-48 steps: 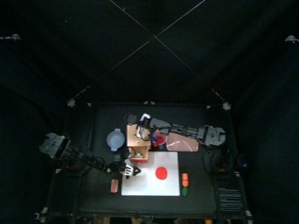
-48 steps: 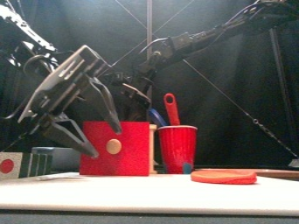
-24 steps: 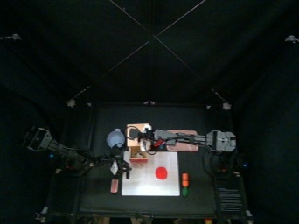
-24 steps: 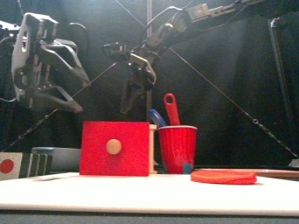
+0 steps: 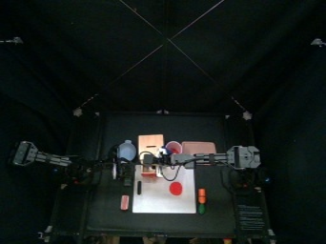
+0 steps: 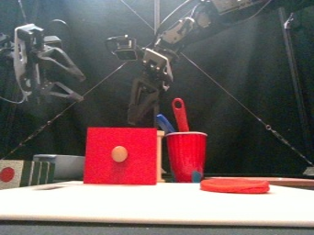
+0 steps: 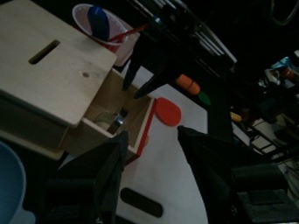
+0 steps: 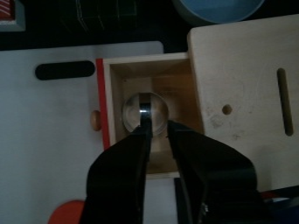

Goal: Get the cutter from the drawer then cut the dough then place the extra dough in the bowl
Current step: Place the cutter on the board

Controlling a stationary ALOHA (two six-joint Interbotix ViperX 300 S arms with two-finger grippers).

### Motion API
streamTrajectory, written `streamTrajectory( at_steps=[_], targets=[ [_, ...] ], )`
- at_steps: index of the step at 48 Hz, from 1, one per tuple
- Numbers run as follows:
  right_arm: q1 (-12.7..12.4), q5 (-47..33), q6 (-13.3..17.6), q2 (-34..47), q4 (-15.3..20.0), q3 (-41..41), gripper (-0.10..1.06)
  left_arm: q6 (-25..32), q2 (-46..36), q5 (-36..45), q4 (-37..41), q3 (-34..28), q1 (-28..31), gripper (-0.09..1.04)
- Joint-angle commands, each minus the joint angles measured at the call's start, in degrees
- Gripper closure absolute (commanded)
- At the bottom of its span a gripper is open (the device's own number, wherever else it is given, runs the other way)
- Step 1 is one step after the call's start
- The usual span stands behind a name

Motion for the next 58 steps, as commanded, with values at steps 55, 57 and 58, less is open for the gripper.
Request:
streamTrajectory(
  at_steps=[55, 57, 58],
  targets=[
    [0.7, -1.49, -0.18, 2.55, -0.62, -2.99, 0.44, 0.0, -0.18, 1.05, -2.46, 0.7, 0.35, 0.09],
    [0.7, -1.49, -0.26, 1.67, -0.62, -3.34, 0.44, 0.0, -0.18, 1.05, -2.55, 0.7, 0.35, 0.09],
    [0.7, -1.49, -0.26, 1.32, -0.7, -3.43, 0.44, 0.0, -0.18, 1.05, -2.55, 0.7, 0.35, 0.09]
  ],
)
